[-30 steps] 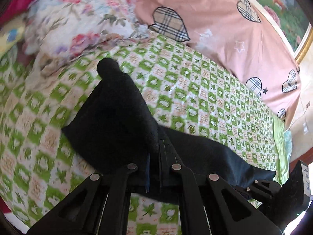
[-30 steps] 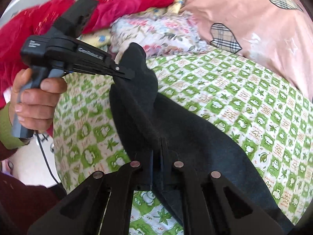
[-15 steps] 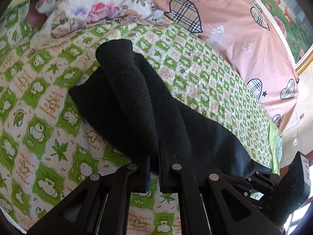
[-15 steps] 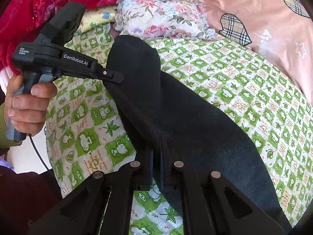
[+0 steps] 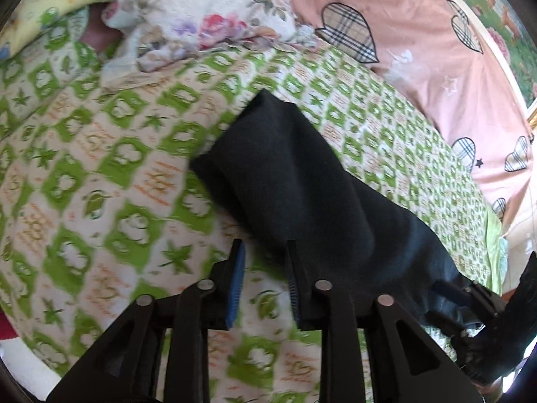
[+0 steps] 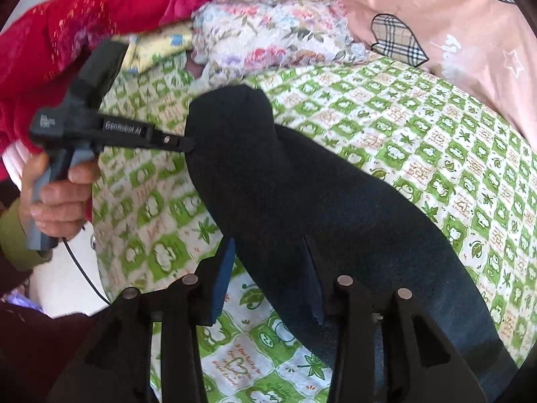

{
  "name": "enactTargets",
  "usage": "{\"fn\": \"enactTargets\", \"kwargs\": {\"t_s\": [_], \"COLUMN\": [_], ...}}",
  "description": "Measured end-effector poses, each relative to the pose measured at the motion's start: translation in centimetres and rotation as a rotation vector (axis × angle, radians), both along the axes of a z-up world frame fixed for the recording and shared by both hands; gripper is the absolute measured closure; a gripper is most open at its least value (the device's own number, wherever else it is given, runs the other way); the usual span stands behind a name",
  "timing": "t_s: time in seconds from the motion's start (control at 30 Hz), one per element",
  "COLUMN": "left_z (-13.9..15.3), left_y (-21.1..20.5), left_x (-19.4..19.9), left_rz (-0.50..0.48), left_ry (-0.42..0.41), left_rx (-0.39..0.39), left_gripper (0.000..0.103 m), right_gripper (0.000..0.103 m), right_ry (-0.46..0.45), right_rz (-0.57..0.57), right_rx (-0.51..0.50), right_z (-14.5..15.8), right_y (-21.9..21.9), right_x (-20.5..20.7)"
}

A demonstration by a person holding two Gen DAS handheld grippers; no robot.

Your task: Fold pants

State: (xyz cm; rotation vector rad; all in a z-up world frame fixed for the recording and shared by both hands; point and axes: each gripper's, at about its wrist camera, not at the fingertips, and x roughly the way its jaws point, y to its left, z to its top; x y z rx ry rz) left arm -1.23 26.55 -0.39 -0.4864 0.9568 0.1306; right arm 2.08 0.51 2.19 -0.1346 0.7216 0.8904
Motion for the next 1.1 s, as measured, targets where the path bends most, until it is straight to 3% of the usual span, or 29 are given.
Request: {"fn": "enactTargets", "kwargs": {"t_s": [0.07,0.47,0.77,0.9,1.1], "left_z": [-0.2,-1.6,-2.9,-2.4,-2.1], "left_y": [0.4,2.4,2.8,3.3,3.9], "left_x": [-0.2,2.0,3.7,2.9,3.3], "left_rz": [0.012,0.023,0.021,0.024,0.045], "left_ry": [0.016,0.059,0.08,0.054,0.048], "left_rx": [0.004,-0.061,-0.079,-0.132,-0.123], "left_gripper": [0.068,0.067,0.064,0.064,0.059], "right_gripper": [0.061,0.061,0.061,0.061,0.061], "right_ry": [0.009,0.14,0.27,0.291,0.326], "right_rz": [-0.015,-0.189,-0.146,-0.096,-0.077], "right_rx": [0.029,0.146,0.067,-0.022,0.008], "right_z": [0.4,0.9,-1.8,-3.5,-4.6], "right_y": [-0.4,-4.6,-2.8,-1.0,-1.1], "right_x": [0.4,8.6,15.8,16.5,16.8]}}
